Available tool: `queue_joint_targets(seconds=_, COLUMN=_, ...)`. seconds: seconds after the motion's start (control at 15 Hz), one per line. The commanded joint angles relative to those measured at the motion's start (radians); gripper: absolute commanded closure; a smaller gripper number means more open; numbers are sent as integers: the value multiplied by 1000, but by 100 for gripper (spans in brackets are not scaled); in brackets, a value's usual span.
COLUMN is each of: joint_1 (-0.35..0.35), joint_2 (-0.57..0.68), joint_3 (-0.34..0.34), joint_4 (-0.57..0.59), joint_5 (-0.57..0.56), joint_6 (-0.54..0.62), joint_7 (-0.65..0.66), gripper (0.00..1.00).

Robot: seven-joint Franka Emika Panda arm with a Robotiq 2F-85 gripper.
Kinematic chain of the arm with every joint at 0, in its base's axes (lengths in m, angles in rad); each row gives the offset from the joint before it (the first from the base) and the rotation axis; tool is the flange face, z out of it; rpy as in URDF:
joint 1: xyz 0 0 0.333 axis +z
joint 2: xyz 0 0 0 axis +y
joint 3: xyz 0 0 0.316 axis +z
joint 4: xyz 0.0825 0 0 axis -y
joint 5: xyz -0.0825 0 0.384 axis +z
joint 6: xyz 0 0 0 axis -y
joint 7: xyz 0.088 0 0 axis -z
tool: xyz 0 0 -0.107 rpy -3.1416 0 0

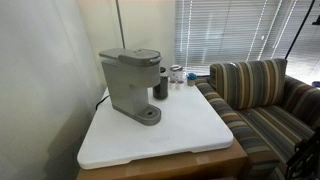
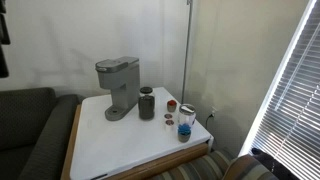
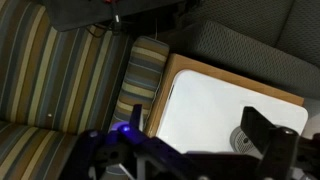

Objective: Open the coffee machine chamber

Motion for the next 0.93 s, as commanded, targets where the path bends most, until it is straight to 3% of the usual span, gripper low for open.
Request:
queue_joint_targets(seconds=0.0, joint_1=-28, joint_2=4, joint_3=23, joint_4=2, joint_5=10, joint_6=-3, joint_7=-10, gripper=0)
queue_joint_targets(seconds=0.4, joint_1=9, joint_2=105, joint_3=32, joint_4=51, joint_5=46, joint_6=44, joint_7=-68, gripper=0)
queue_joint_targets(seconds=0.87, joint_1=85, joint_2=372, joint_3=91, joint_4=226, joint_5=102, joint_6=92, joint_7=-251, gripper=0)
